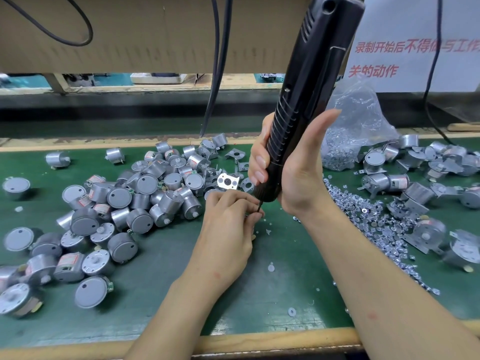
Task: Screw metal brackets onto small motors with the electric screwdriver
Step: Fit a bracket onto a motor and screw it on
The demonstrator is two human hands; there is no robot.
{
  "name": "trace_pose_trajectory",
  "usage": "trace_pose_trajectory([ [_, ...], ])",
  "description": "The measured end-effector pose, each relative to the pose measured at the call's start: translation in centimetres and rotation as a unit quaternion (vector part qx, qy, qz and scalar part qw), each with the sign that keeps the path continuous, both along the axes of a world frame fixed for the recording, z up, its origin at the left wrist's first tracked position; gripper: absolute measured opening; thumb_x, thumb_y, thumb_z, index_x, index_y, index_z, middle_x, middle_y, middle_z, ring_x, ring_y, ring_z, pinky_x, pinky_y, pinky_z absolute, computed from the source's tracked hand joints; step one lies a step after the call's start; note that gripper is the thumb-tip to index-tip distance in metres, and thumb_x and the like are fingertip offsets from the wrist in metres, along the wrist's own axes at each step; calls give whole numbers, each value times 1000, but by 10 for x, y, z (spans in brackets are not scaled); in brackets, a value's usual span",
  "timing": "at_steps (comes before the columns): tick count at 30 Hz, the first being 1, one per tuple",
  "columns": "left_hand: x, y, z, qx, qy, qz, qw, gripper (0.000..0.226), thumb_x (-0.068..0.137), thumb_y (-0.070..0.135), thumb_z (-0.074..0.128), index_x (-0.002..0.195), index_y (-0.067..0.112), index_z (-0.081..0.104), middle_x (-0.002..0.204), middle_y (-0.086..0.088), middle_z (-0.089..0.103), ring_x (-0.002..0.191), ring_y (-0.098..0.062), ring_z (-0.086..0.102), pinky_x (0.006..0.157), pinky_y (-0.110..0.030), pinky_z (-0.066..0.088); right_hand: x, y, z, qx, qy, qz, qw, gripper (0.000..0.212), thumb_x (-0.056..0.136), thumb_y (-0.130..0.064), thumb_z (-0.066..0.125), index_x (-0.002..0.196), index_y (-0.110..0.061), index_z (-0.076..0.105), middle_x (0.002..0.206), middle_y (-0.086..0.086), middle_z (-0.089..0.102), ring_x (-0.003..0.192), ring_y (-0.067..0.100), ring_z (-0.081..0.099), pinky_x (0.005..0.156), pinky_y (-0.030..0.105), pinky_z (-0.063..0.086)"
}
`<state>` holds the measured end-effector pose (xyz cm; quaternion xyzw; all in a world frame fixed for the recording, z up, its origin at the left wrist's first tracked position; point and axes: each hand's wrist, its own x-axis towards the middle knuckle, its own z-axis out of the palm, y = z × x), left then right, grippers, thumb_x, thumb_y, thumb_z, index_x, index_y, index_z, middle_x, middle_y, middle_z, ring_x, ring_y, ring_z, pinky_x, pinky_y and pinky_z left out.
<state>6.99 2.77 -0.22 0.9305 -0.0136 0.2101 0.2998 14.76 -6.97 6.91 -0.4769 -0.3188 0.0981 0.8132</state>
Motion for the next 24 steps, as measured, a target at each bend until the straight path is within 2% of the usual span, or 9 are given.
trace_pose_trajectory([
  [5, -1, -1, 3, -27, -1, 11, 1000, 10, 92, 7, 65, 85, 13, 67, 98, 17, 51, 100, -11, 35, 84, 0, 26, -1, 1, 0, 9, 2, -1, 1000, 81, 56, -93, 43, 75, -15, 48, 53, 1, 42, 40, 16, 40, 46, 26, 38],
  [10, -1, -1, 6, -51, 17, 21, 998, 8, 92, 13, 68, 85, 18, 69, 100, 16, 57, 105, -11, 40, 87, -1, 25, -1, 2, -1, 14, -2, -6, 1000, 81, 55, -95, 46, 74, -16, 49, 53, 1, 43, 40, 16, 41, 45, 27, 38],
  [17, -3, 0, 9, -69, 42, 10, 997, 12, 92, 13, 67, 89, 24, 70, 102, 27, 52, 109, -5, 40, 86, 5, 19, 0, 1, 0, 11, -7, -17, 1000, 80, 57, -95, 45, 75, -17, 50, 53, 0, 44, 40, 16, 42, 46, 27, 39],
  [24, -3, 0, 10, -72, 37, 11, 997, 10, 91, 13, 68, 87, 21, 72, 101, 25, 52, 111, -10, 42, 83, 5, 24, 0, 1, 0, 14, -9, -15, 1000, 78, 59, -92, 42, 75, -16, 50, 52, 1, 43, 40, 16, 41, 46, 28, 37],
])
